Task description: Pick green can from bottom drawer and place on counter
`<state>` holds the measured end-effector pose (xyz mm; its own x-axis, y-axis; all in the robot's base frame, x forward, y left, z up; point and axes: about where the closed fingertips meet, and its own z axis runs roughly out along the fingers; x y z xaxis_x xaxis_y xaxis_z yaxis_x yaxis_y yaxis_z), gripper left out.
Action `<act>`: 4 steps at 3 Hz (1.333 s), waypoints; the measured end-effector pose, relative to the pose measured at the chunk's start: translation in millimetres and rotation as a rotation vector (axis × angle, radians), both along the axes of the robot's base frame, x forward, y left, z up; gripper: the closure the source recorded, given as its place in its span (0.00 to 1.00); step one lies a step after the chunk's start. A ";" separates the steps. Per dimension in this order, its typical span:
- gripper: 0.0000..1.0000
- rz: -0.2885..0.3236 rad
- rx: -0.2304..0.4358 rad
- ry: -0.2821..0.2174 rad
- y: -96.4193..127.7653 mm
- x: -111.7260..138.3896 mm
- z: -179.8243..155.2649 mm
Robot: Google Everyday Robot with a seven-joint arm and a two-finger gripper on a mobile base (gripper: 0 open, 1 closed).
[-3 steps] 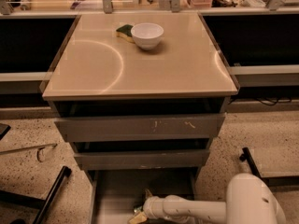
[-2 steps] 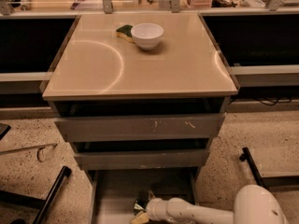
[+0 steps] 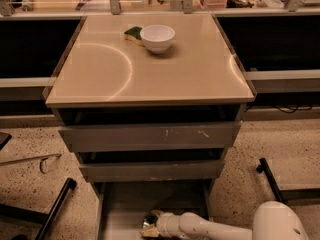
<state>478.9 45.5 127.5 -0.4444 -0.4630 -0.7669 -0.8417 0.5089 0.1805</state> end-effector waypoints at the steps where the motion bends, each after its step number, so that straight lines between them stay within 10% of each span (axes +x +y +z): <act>1: 0.65 0.000 0.000 0.000 0.0 0.0 0.0; 3: 1.00 0.026 0.120 -0.015 -27.6 11.7 104.5; 4: 1.00 0.063 0.151 -0.062 -33.4 6.9 162.9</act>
Offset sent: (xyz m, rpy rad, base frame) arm 0.0158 -0.0378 0.1046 0.1856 0.0294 0.0174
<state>485.7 12.2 290.5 -0.3682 -0.3656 -0.8548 -0.8829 0.4257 0.1982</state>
